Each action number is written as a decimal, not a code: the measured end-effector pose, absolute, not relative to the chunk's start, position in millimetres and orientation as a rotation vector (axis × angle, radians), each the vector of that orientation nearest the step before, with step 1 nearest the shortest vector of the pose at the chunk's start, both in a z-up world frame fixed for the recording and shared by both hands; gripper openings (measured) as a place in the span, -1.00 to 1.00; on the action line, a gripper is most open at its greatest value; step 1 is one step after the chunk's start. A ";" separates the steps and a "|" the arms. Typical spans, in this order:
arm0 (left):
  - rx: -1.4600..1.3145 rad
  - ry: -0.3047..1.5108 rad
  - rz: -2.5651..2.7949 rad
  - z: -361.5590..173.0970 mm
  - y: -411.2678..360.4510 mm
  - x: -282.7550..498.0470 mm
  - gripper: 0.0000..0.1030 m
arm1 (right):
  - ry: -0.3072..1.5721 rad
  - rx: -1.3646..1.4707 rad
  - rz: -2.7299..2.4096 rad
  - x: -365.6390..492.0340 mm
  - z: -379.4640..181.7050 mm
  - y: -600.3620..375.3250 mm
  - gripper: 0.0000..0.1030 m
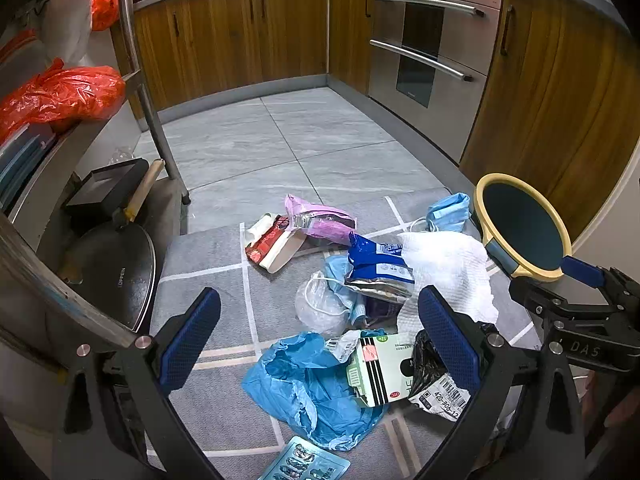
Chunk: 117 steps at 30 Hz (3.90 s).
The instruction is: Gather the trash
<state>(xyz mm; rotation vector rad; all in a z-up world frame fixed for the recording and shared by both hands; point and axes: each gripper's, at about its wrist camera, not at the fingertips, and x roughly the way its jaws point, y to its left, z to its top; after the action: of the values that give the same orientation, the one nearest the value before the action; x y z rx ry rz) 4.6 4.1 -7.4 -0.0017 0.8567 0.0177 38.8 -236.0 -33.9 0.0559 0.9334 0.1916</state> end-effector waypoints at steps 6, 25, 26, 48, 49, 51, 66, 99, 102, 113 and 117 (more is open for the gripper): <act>-0.004 0.857 0.019 -11.3 4.8 7.1 0.89 | 0.933 0.055 0.192 39.0 -34.0 -236.6 0.93; -0.010 0.861 0.019 -7.8 7.1 3.0 0.89 | 0.952 0.056 0.194 38.1 -40.8 -236.0 0.93; -0.010 0.862 0.018 -8.3 7.2 2.9 0.89 | 0.953 0.055 0.193 38.1 -40.8 -235.7 0.93; -0.011 0.864 0.019 -7.5 8.6 3.0 0.89 | 0.957 0.051 0.191 36.5 -43.7 -235.0 0.93; -0.012 0.864 0.019 -7.5 8.7 2.9 0.89 | 0.958 0.052 0.192 37.3 -43.1 -234.7 0.93; -0.011 0.864 0.019 -7.5 8.6 3.0 0.89 | 0.958 0.053 0.193 36.8 -43.4 -235.1 0.93; -0.024 0.874 0.026 -10.9 10.3 1.5 0.89 | 0.994 0.037 0.247 35.1 -47.1 -228.4 0.93; -0.015 0.980 -0.043 -64.0 31.0 2.1 0.65 | 1.221 -0.009 0.360 18.3 -89.5 -189.7 -0.31; -0.013 0.969 -0.052 -60.0 34.3 -9.9 0.65 | 1.204 -0.001 0.360 20.2 -87.6 -191.3 -0.53; 0.033 1.109 -0.156 -98.2 44.3 -57.5 0.65 | 1.138 0.075 0.329 21.7 -65.1 -204.1 -0.60; 0.098 1.178 -0.219 -119.5 31.1 -68.1 0.65 | 1.124 0.072 0.344 17.3 -60.0 -197.2 -0.60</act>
<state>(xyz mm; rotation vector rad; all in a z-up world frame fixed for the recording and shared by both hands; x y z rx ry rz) -68.1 31.1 -119.5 0.0982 1.1779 -0.2186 17.3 -197.2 -60.0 0.0719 1.1238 0.3436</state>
